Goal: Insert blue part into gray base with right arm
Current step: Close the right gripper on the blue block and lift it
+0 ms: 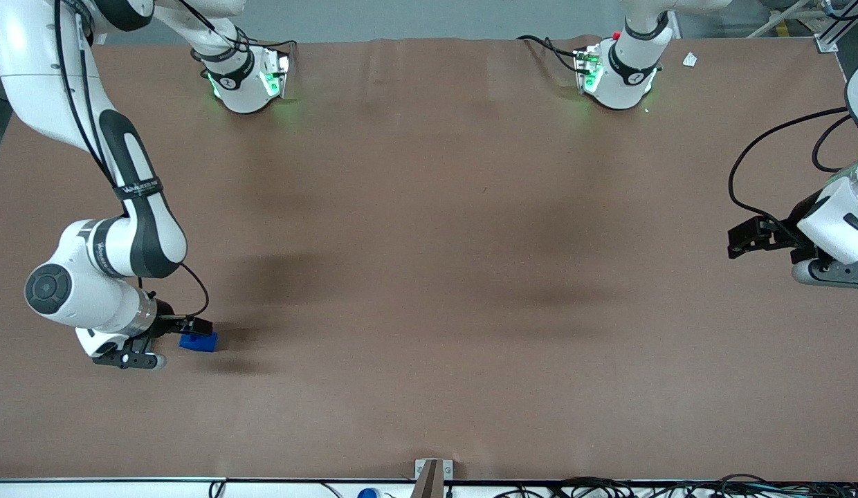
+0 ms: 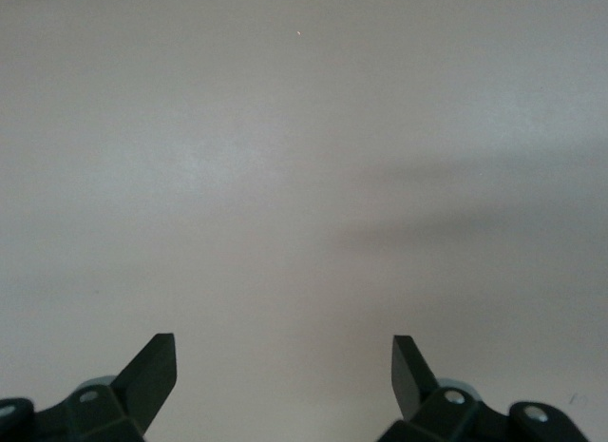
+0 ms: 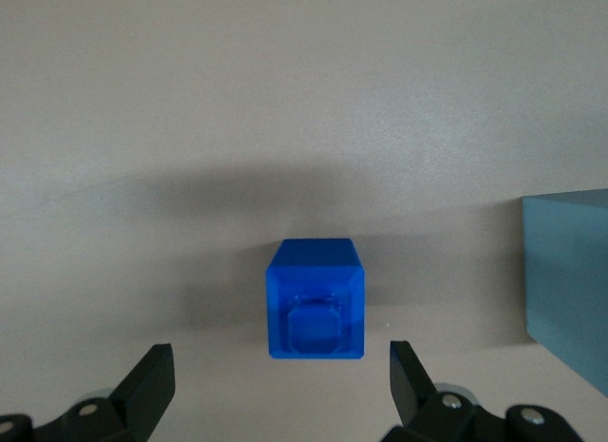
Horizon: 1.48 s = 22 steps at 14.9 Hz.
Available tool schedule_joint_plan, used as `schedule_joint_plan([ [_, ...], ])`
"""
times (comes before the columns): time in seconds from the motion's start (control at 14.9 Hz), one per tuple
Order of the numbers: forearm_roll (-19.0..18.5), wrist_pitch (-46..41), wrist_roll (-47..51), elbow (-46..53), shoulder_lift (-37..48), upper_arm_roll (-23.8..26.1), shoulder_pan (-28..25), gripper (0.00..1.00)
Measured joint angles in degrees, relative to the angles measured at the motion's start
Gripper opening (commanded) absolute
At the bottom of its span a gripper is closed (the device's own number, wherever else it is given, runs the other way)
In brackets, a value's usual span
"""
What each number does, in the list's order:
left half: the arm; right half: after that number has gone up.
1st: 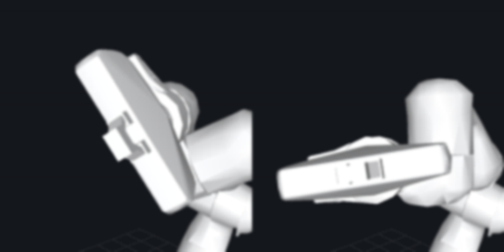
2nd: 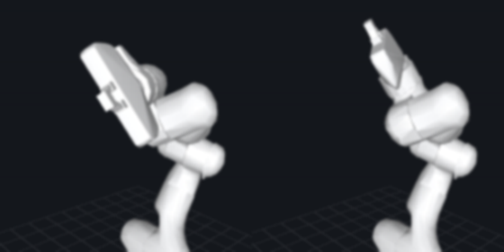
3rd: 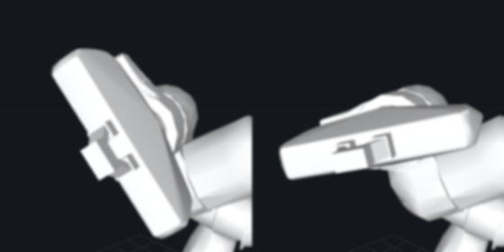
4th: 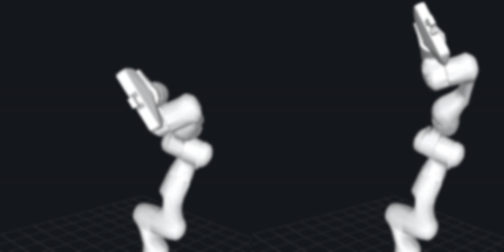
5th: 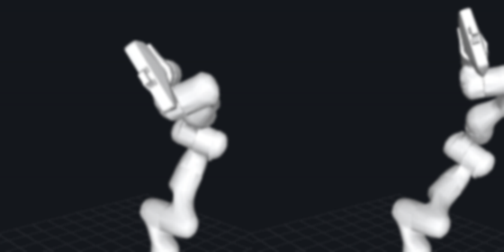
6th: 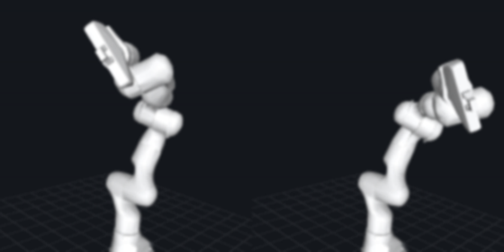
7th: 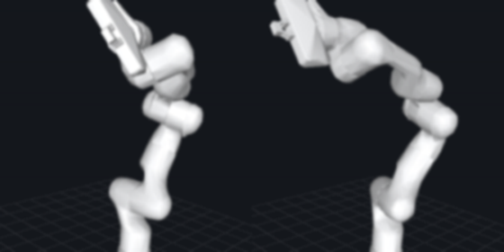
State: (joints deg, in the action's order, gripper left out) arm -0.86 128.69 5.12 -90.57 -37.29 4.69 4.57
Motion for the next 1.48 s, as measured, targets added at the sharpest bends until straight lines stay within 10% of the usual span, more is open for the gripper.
schedule_joint_plan([
  [0.94, -0.4, 3.9, 0.0, 1.0, -3.3, -0.2, 0.5, 0.65],
  [1.27, -0.4, 4.6, 0.0, 1.0, -4.0, -0.6, 0.5, 0.15],
  [1.48, -0.8, 4.3, 0.0, 1.8, -4.0, -0.6, 0.6, 0.03],
])
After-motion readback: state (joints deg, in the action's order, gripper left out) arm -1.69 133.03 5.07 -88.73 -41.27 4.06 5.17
